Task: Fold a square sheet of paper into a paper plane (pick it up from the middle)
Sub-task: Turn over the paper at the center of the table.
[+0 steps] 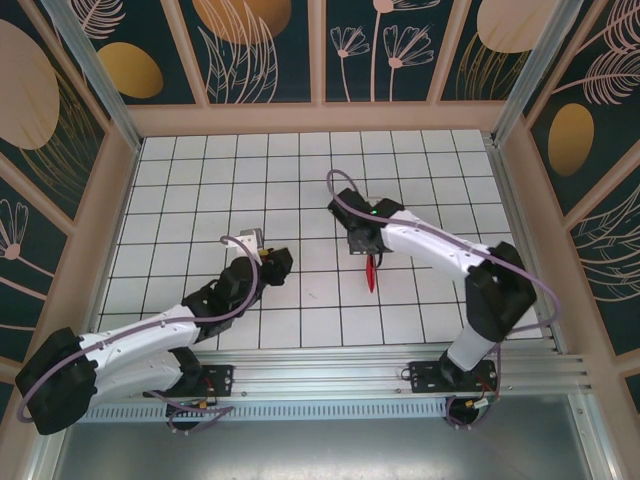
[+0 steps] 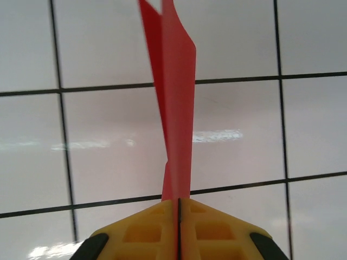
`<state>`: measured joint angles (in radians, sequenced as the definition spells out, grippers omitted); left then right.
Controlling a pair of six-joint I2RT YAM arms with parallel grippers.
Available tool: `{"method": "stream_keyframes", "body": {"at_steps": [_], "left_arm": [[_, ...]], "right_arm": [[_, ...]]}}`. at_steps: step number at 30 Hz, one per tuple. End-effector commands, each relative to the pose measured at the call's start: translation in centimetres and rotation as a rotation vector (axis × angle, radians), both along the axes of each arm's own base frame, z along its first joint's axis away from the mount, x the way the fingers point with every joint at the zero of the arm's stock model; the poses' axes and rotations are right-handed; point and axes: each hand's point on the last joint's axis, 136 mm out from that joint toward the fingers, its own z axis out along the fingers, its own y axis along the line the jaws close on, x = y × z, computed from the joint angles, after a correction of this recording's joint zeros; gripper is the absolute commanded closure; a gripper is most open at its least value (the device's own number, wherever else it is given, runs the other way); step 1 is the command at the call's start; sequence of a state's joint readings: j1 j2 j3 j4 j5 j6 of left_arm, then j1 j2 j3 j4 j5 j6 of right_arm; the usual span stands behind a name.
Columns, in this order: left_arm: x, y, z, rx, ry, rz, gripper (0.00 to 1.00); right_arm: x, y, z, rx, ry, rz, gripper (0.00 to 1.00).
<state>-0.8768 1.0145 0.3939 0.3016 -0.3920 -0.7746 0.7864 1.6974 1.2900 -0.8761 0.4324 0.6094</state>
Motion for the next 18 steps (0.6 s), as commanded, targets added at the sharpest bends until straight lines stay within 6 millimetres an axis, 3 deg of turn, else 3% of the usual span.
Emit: {"method": "stream_keyframes", "body": {"at_steps": [1, 8, 13, 15, 18], "left_arm": [[0.1, 2.3, -0.5, 0.022, 0.006, 0.098, 0.55], [-0.3, 5.3, 0.3, -0.024, -0.038, 0.215, 0.55], [-0.9, 6.4, 0.8, -0.034, -0.049, 0.237, 0.55], [-1.1, 6.6, 0.8, -0.038, -0.047, 0.236, 0.55], [-1.2, 6.6, 0.4, -0.046, -0.038, 0.232, 0.55]], "right_arm": [[-0.6, -1.8, -0.3, -0.294, 0.003, -0.001, 0.91], [-0.8, 4.7, -6.1, -0.338, 0.080, 0.090, 0.85], [-1.0, 8.8, -8.3, -0.256, 0.123, 0.134, 0.76], [-1.2, 10.7, -8.8, -0.173, 0.150, 0.167, 0.67], [-1.2, 12.3, -7.7, -0.075, 0.142, 0.177, 0.48]]}}
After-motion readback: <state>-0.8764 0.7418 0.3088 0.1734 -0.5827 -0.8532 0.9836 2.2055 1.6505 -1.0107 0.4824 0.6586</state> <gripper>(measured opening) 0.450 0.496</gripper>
